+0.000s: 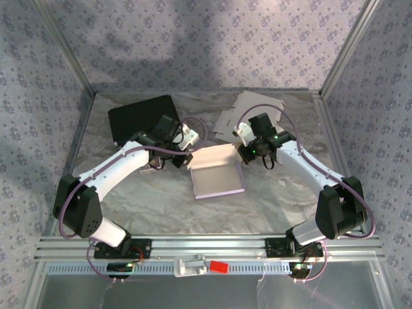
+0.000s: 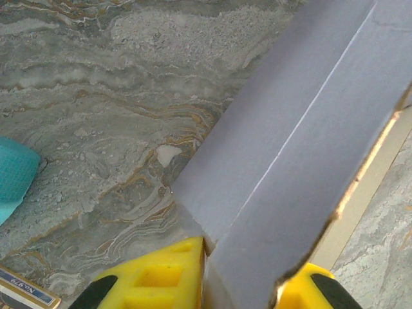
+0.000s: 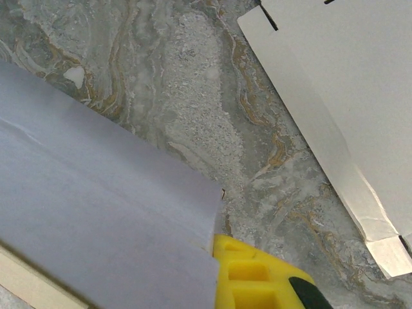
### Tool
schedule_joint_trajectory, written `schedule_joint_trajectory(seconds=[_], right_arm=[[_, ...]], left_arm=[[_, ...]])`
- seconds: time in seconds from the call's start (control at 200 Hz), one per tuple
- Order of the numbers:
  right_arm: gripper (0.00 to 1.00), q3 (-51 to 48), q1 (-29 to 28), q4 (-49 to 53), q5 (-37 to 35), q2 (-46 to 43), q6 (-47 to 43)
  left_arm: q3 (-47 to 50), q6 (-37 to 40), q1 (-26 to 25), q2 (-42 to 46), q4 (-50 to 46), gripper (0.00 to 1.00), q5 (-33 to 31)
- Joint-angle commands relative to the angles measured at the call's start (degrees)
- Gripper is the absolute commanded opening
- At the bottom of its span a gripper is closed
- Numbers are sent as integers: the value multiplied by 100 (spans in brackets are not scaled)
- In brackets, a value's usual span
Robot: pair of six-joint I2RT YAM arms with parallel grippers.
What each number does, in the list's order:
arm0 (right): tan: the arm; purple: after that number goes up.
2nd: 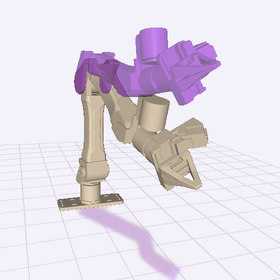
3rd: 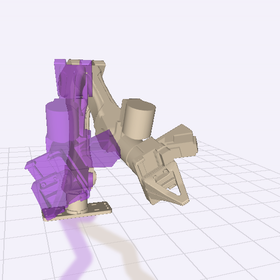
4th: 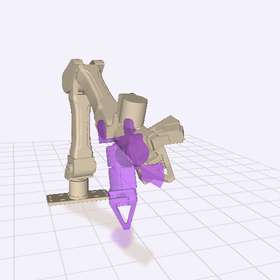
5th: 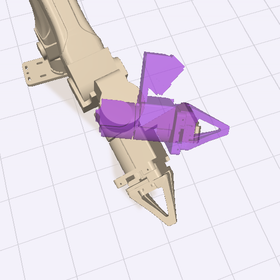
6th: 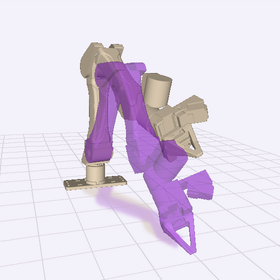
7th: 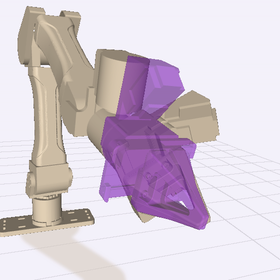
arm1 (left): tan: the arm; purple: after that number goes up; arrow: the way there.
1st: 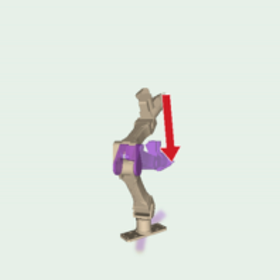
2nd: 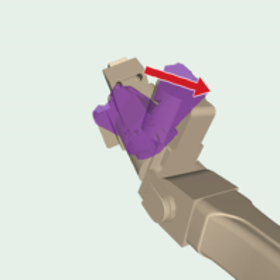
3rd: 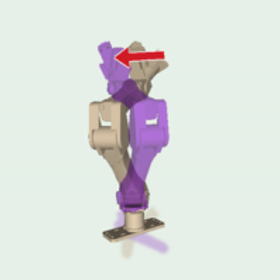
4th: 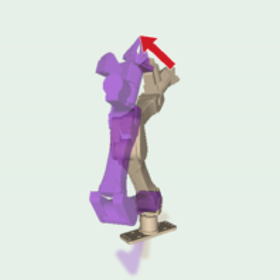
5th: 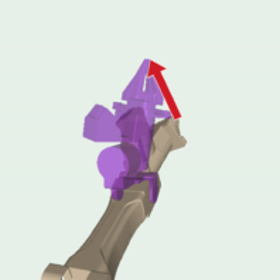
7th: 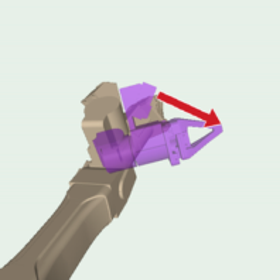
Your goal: Fold the paper box
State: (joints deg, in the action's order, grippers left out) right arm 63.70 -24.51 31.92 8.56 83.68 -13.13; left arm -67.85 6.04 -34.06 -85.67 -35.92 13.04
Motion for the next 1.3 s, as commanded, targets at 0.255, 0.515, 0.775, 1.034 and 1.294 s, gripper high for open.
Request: schedule_joint_trajectory(seconds=[0.255, 0.515, 0.775, 1.034, 1.294], right_arm=[[0, 160, -202, -175, -216, 50, 889], [0, 258, -853, -801, -1578, 100, 2683], [0, 775, -1108, -1368, -2402, 709, 3677], [0, 999, -1038, -1903, -2394, 1148, 3480], [0, 196, -922, -2755, -1911, 992, 3319]], left_arm=[[-225, -647, -223, -157, 16, 0, -700], [-993, -2109, -293, -580, -187, 0, -1423], [-1961, -2802, -246, -1373, -457, 0, -1795], [-2154, -2824, 126, -1709, -19, 0, -1695], [-1722, -3060, 142, -1675, 846, 0, -1405]])
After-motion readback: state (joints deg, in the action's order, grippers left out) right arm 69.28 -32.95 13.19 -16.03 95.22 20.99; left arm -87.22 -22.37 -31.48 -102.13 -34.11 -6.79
